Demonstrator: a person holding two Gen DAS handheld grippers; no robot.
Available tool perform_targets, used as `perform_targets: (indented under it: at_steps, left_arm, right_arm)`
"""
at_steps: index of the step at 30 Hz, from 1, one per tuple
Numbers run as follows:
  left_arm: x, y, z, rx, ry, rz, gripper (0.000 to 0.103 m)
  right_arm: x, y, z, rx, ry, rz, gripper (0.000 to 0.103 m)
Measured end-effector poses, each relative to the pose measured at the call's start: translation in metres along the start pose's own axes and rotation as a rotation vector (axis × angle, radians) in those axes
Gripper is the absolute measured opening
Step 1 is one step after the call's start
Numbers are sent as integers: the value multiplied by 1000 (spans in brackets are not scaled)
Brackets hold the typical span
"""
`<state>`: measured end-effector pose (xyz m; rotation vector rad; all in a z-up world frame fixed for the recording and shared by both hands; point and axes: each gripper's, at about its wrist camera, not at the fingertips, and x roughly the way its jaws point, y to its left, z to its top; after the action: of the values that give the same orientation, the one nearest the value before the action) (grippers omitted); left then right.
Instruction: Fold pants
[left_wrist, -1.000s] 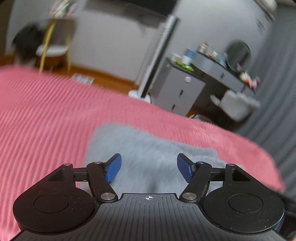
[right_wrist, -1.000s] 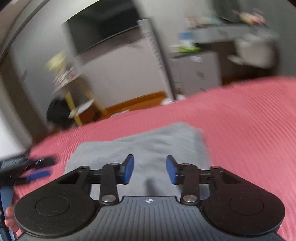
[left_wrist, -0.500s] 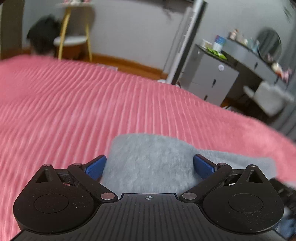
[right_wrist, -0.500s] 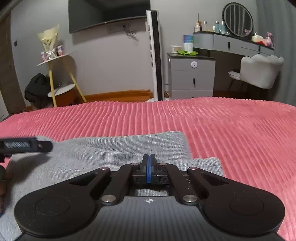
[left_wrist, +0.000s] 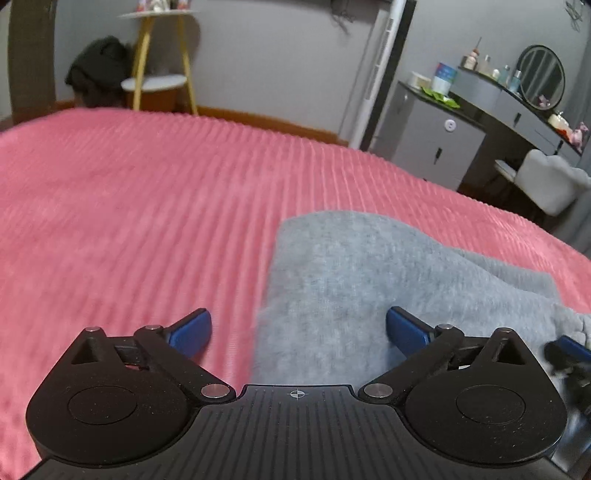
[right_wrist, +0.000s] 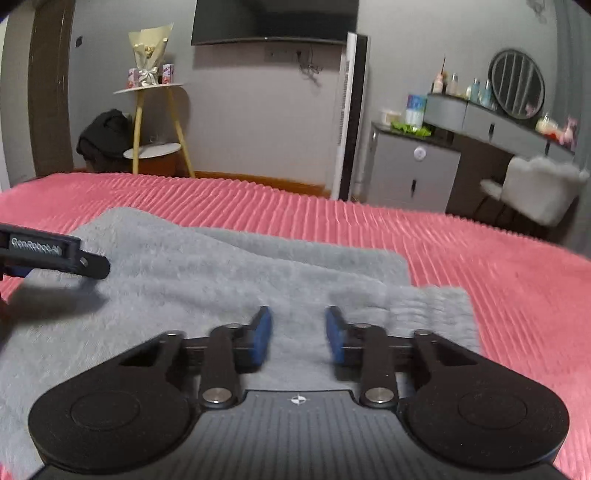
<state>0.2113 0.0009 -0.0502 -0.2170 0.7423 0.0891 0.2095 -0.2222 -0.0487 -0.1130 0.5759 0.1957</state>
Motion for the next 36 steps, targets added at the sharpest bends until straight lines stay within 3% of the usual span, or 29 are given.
perform_targets:
  at_steps: [2,3,5,7,9,10,12,14,16,18,20,21,22,23,24,25,26,30,34,36]
  left_arm:
    - [-21,0,-3,40,-42,80,101]
    - [-37,3,-9,33,-55,75,97]
    - [-72,11,-24,-52,-60,-57,96]
    - [-99,20,-48,-185,-47,-188,96]
    - [-110,28,-72,-299,28,-282,96]
    - [-112,31,-81,-355,57,-311,96]
    - [-114,41,-94,-455,86,-358,96]
    - [-111,49,-99,-529,175,-415,92]
    - [-109,58,-99,-595,185,-472,91]
    - [-105,61,-97,-624,154,-461,91]
    - [-97,57,-90,-590,150,-419,90]
    - [-88,53,-87,-589,157,-382,83]
    - [-84,52,-84,-584,156,-350,70]
    - [-79,51,-81,-576,166,-296,59]
    - [-74,53,-80,-573,185,-252,48]
    - [-72,57,-80,-589,187,-249,37]
    - [-73,61,-80,-610,185,-253,33]
    - [-82,67,-83,-566,157,-242,26]
    - [-101,71,-88,-532,124,-222,24]
    - [-96,67,-87,-515,129,-207,24]
  right_arm:
    - [-16,-9,3,43,30,-11,12]
    - [-29,-11,4,91,37,-16,16]
    - [-59,-21,3,234,33,2,28]
    - [-86,-33,-15,449,54,196,34]
    - [-94,-44,-46,684,131,382,41]
    - [-92,-49,-61,798,177,433,41]
    - [-88,-64,-83,972,210,450,39]
    - [-87,-79,-94,1092,207,461,39]
    - [-95,-88,-95,1115,201,403,44]
    - [-101,-88,-96,1089,177,392,49]
    - [-94,-86,-98,1114,204,432,49]
    - [-88,-85,-99,1141,212,464,49]
    - [-82,-85,-102,1177,220,480,48]
    - [-76,-88,-103,1192,222,474,42]
    - [-72,-91,-104,1200,220,460,25]
    - [-72,-98,-107,1216,213,417,15]
    - [-73,-110,-113,1238,188,386,9]
    - [-76,-127,-130,1320,182,420,6]
    - [-101,-115,-103,1120,77,312,6]
    - [-103,-116,-102,1094,71,299,6]
